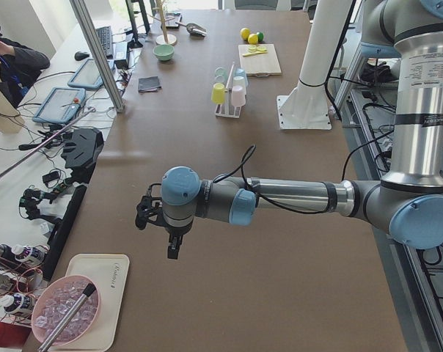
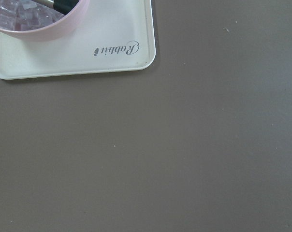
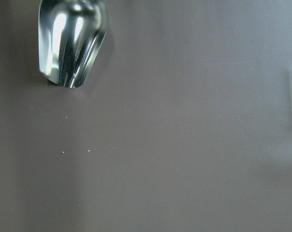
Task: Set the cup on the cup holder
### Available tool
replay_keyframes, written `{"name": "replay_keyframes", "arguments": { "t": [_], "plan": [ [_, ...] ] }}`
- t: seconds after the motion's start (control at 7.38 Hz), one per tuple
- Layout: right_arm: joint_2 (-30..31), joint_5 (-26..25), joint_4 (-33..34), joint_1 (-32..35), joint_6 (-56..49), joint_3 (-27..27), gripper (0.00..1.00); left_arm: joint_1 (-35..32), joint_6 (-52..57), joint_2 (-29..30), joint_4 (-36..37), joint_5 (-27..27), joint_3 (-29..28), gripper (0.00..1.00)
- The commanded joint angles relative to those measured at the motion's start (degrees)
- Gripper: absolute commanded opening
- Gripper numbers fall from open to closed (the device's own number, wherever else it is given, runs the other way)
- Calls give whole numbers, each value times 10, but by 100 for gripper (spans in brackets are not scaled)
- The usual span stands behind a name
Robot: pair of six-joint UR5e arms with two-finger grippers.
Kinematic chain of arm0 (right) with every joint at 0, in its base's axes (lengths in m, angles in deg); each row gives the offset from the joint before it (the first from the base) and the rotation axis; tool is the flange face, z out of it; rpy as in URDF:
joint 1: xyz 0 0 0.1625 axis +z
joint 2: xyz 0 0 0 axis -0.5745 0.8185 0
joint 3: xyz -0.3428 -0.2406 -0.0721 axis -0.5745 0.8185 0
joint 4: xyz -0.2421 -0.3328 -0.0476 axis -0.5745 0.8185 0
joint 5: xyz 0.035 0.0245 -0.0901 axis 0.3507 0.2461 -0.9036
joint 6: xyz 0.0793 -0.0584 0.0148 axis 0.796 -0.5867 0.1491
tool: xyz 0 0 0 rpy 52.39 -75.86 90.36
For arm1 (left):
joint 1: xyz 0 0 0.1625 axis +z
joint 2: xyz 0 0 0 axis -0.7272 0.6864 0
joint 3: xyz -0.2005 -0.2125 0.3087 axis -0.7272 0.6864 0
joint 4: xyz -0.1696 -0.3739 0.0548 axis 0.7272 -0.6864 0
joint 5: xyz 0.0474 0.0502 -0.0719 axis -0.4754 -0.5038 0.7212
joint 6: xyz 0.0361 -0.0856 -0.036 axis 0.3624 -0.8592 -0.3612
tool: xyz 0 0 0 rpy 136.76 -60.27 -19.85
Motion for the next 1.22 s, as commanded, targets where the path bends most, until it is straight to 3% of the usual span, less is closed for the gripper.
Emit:
{"name": "replay_keyframes", "arguments": {
  "t": [0.0, 1.08],
  "plan": [
    [0, 1, -2, 0, 0, 0, 100, 0, 0, -1, 1, 0, 1, 99],
    [0, 2, -2, 0, 1, 1, 100, 0, 0, -8, -2, 0, 2, 99]
  ]
}}
